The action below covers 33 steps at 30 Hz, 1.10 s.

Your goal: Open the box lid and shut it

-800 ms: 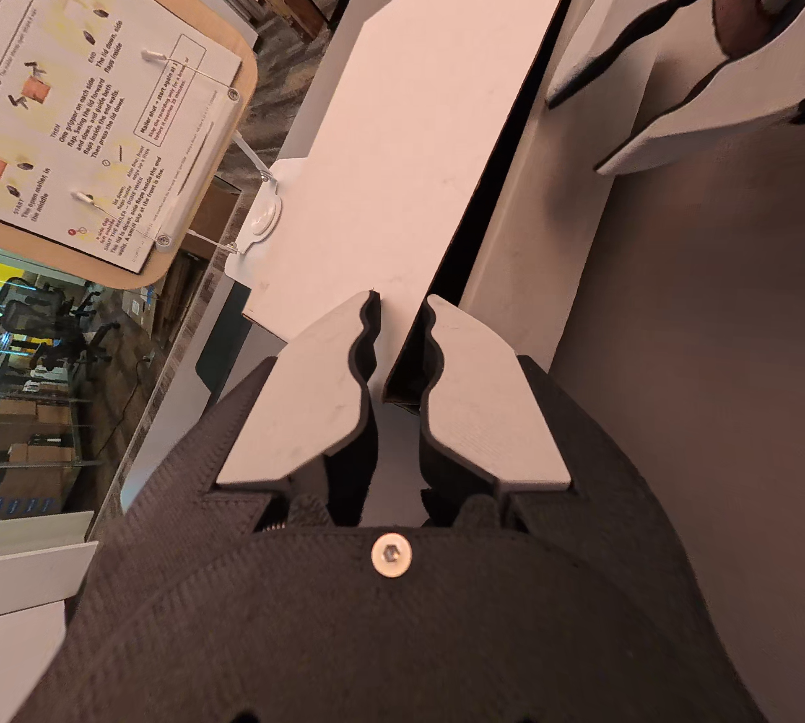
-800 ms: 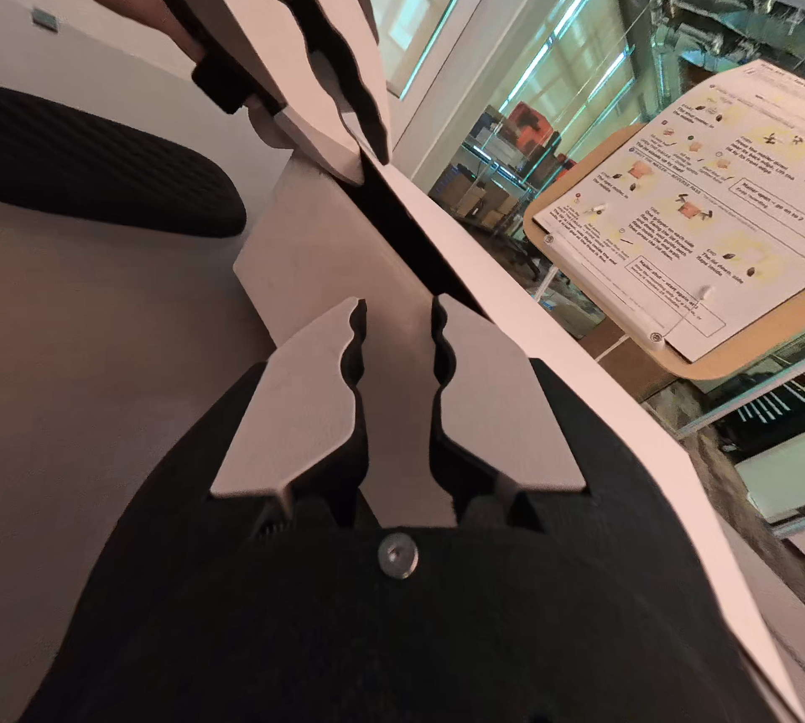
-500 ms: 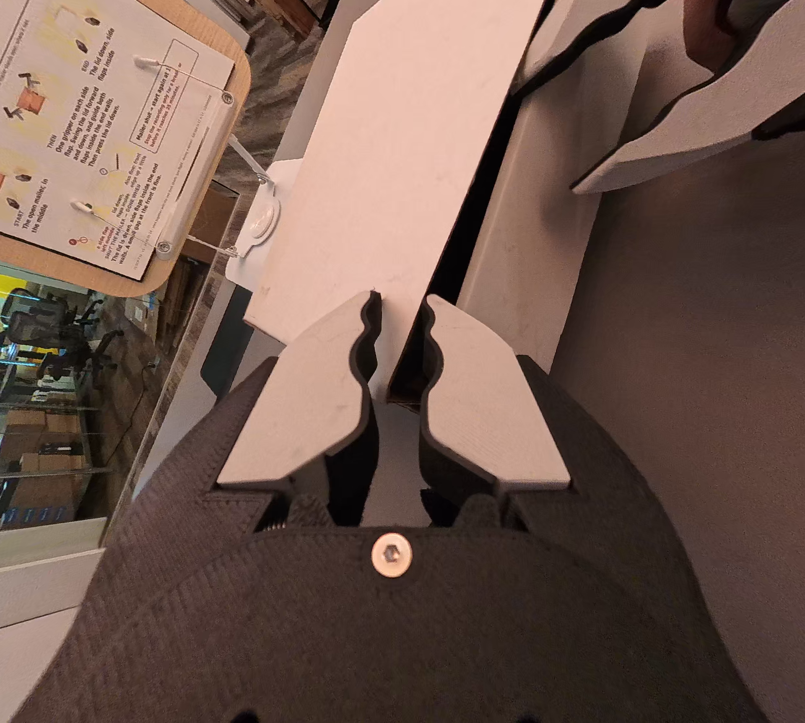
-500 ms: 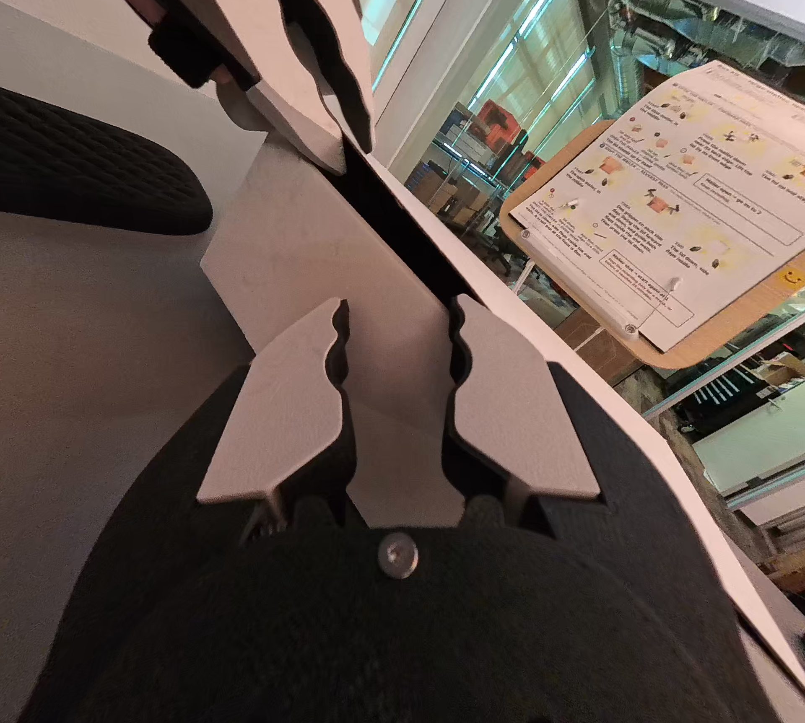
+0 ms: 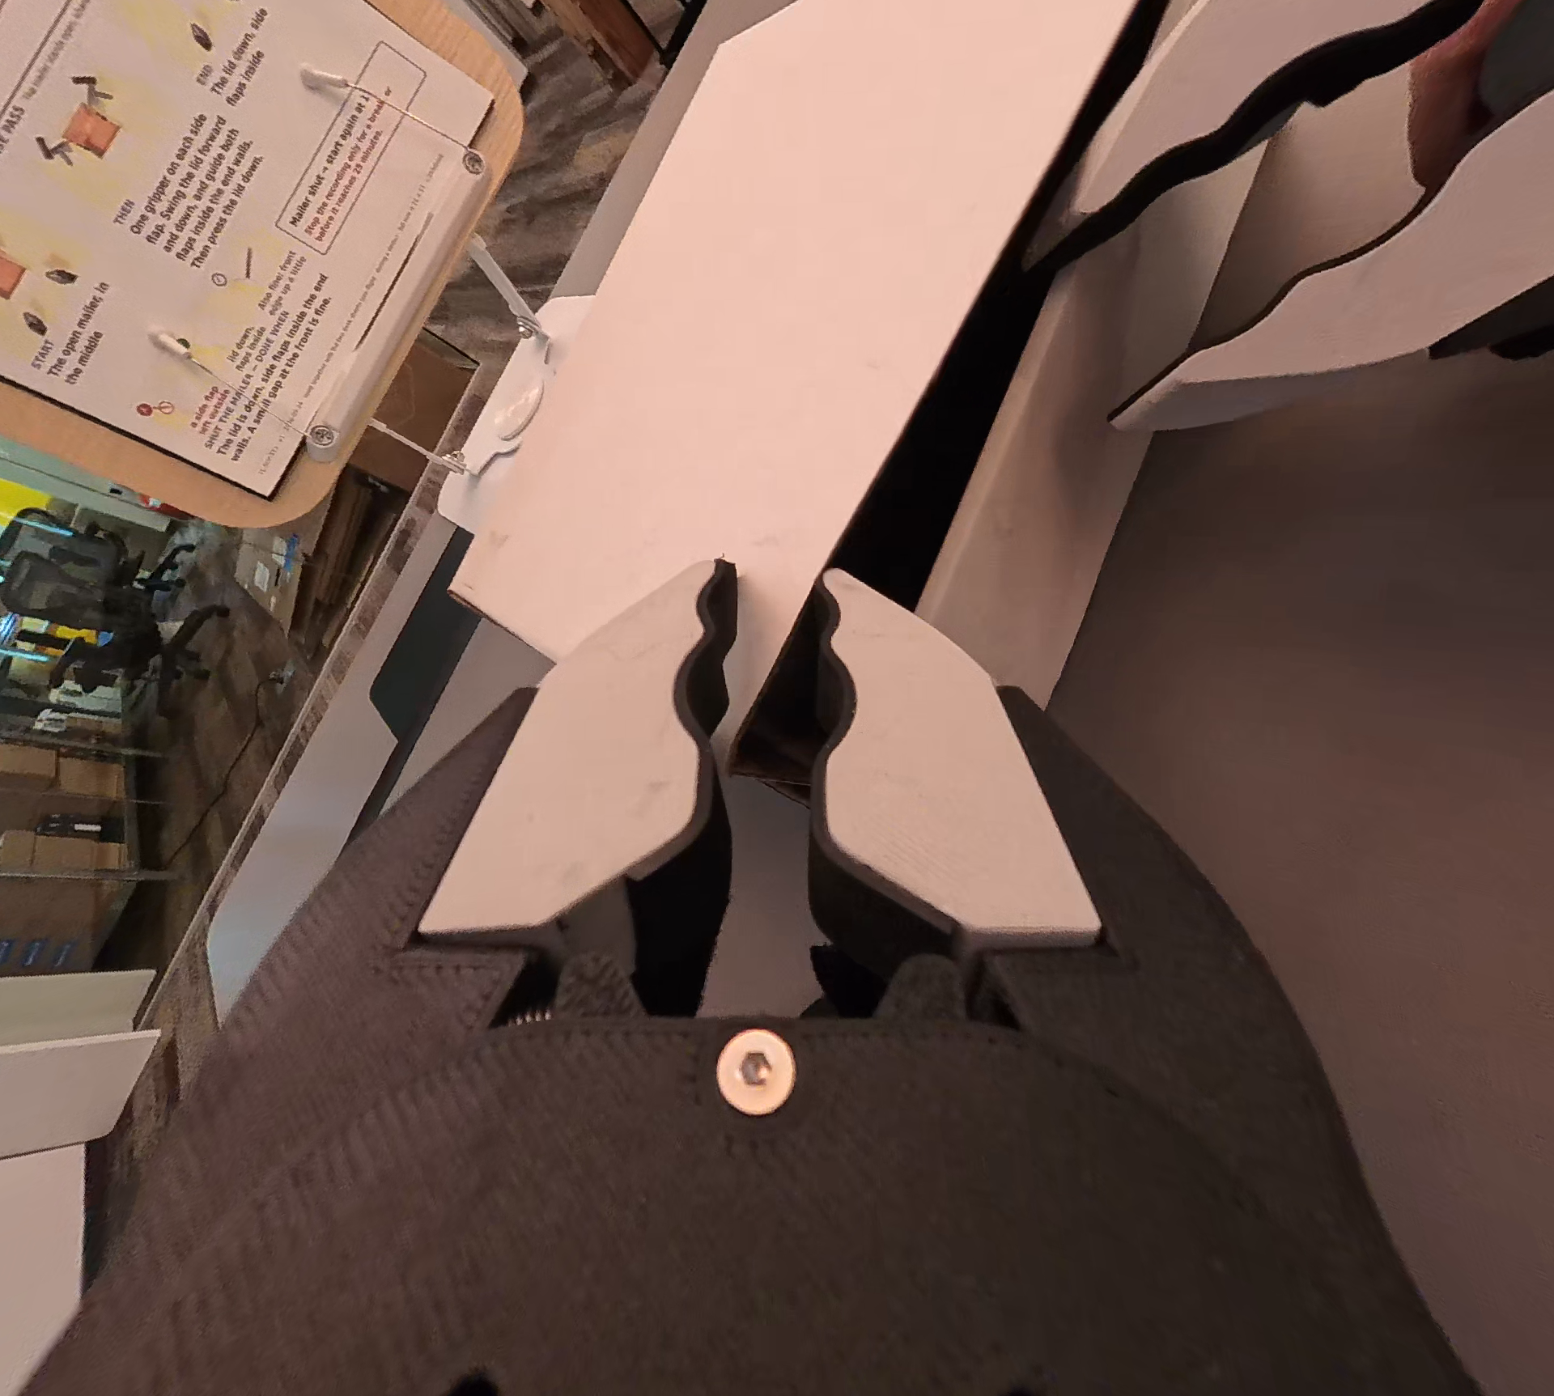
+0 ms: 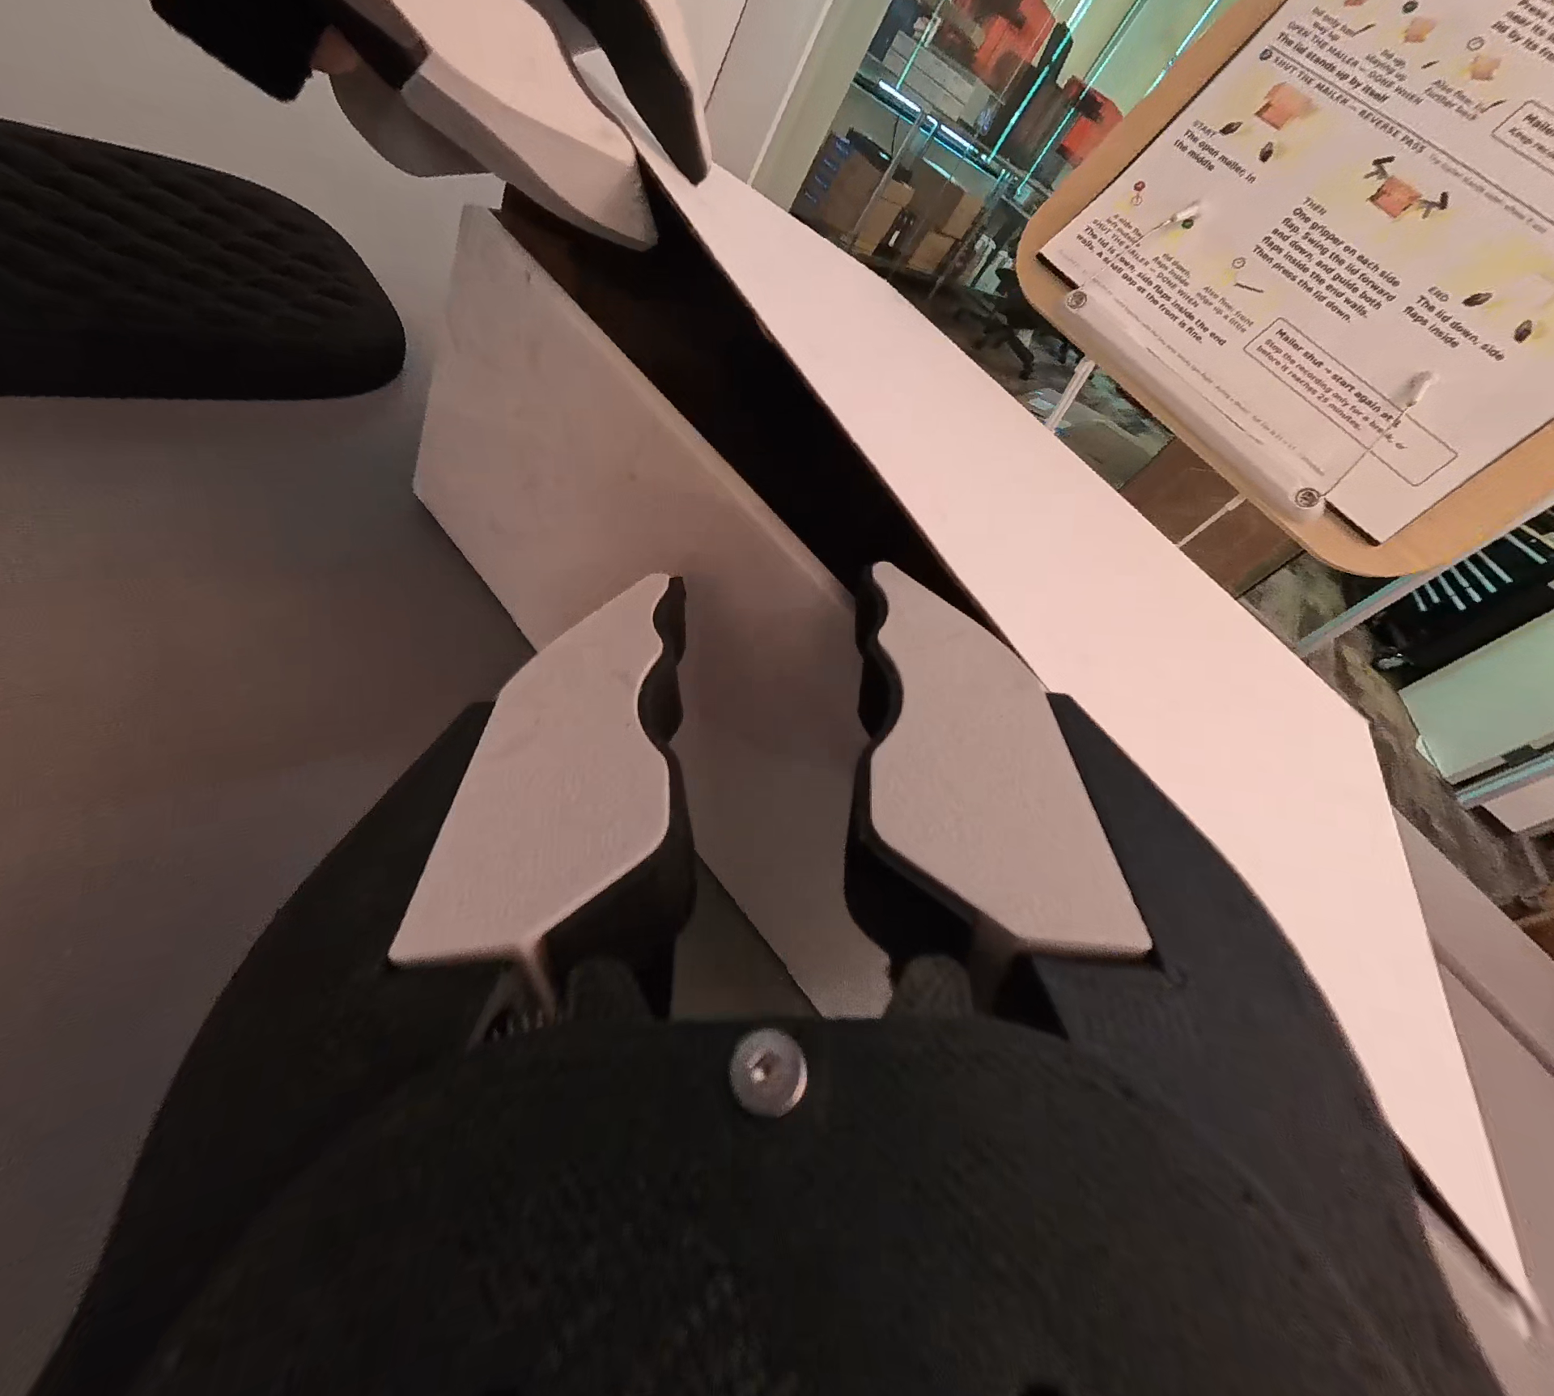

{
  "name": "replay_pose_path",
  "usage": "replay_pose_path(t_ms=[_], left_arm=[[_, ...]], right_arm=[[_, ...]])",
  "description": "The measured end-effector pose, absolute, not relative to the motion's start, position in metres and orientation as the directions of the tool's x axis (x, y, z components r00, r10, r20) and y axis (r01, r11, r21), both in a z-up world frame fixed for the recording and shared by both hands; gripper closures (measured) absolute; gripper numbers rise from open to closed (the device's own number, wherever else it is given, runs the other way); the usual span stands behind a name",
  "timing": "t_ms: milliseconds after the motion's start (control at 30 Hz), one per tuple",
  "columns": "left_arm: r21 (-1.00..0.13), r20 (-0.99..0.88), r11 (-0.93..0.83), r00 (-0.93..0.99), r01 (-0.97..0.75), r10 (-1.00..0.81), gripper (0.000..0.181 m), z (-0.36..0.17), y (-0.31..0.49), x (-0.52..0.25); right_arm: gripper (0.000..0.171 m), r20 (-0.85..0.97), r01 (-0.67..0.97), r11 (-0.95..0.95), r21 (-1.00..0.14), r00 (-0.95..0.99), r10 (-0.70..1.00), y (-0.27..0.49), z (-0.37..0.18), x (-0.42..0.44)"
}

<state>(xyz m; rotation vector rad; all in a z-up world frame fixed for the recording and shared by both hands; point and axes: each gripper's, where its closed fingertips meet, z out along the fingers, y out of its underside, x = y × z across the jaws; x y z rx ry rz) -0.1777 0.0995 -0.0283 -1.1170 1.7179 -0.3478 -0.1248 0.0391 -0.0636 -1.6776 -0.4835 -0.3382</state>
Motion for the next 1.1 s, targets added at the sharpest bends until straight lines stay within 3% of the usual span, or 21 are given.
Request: replay_pose_path(t_ms=[33,133,633,1100], left_arm=[[-0.690,-0.591,0.525,-0.031,-0.499,-0.806,0.166,-0.024,0.101,-0.178],[-0.756,-0.548,0.485,0.020,-0.440,-0.836,0.168,-0.003,0.103,-0.181],[-0.739,-0.530,0.472,-0.018,-0.481,-0.848,0.173,0.061,0.130,-0.162],[-0.839,-0.186,0.196,-0.071,-0.507,-0.980,0.172,0.128,0.187,-0.124]], right_arm=[[0.131,0.489,0.502,-0.122,-0.856,0.864,0.119,0.039,-0.064,-0.124],[0.133,0.499,0.511,-0.123,-0.851,0.859,0.119,0.039,-0.064,-0.124],[0.131,0.454,0.470,-0.134,-0.872,0.881,0.136,0.040,-0.064,-0.125],[0.132,0.423,0.449,-0.153,-0.880,0.889,0.174,0.040,-0.063,-0.125]])
